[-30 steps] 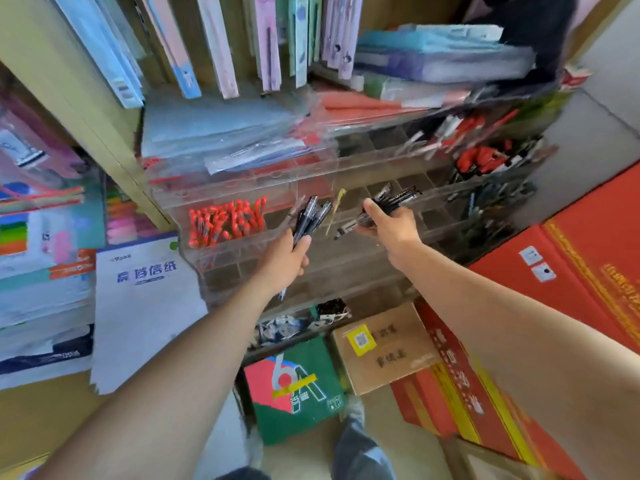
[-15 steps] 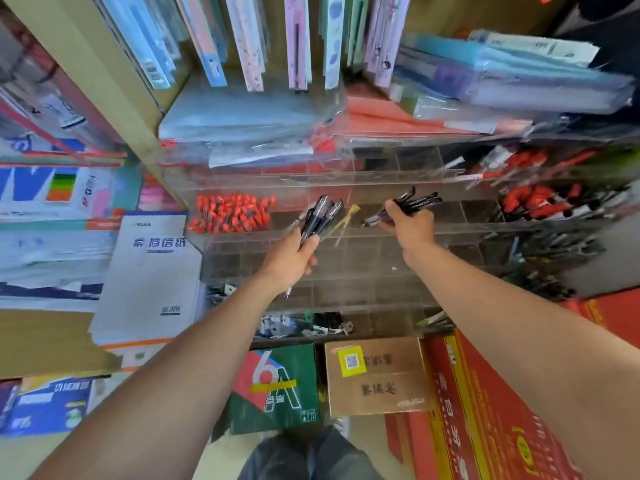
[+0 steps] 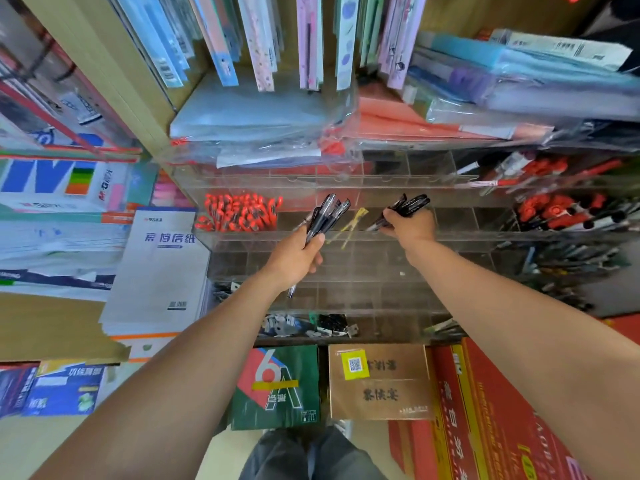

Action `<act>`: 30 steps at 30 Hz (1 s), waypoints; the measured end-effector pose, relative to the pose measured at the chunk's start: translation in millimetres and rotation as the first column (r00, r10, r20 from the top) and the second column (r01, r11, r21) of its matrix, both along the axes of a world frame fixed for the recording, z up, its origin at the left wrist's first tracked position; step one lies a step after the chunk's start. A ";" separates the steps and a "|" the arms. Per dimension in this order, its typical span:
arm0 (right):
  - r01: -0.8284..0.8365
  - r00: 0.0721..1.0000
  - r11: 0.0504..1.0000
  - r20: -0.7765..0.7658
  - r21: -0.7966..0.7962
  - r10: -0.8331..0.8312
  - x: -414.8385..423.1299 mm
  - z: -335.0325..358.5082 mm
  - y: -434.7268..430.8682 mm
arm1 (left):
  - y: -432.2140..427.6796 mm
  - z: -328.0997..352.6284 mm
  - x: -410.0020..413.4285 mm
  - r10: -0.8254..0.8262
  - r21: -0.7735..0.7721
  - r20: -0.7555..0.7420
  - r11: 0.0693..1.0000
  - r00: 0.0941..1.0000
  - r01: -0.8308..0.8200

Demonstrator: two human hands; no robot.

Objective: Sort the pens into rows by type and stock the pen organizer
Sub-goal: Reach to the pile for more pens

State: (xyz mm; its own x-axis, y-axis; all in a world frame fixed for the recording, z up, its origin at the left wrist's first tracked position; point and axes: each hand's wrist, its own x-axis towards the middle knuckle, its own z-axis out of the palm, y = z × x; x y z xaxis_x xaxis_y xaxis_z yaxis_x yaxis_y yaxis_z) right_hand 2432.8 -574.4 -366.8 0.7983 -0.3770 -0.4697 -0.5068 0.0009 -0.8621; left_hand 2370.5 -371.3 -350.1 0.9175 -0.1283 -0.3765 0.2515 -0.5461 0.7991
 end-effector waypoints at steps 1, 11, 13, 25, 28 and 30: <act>0.000 1.000 1.000 0.002 -0.001 0.000 0.1 0.0 -0.6 | 0.3 -0.5 0.8 -0.001 -0.003 -0.002 1.000 1.000 0.001; -0.035 0.996 0.983 0.070 -0.178 0.048 -3.5 -3.9 -5.1 | -2.3 5.8 6.8 -0.112 0.011 -0.027 0.994 0.993 0.113; -0.020 0.995 0.954 0.089 -0.298 0.049 -6.6 -0.5 -7.6 | -1.5 5.5 8.6 -0.141 0.039 -0.043 0.989 0.989 0.143; -0.438 0.899 0.858 0.125 0.268 0.420 -43.7 37.1 9.5 | -28.6 22.7 12.1 -0.409 0.284 -0.024 0.872 0.912 0.398; -0.405 0.913 0.866 0.080 0.293 0.400 -46.2 38.8 7.8 | -32.4 24.7 10.0 -0.431 0.264 -0.067 0.862 0.900 0.433; -0.390 0.919 0.873 0.067 0.292 0.388 -47.9 38.5 5.8 | -33.0 26.8 8.3 -0.433 0.207 -0.105 0.871 0.895 0.445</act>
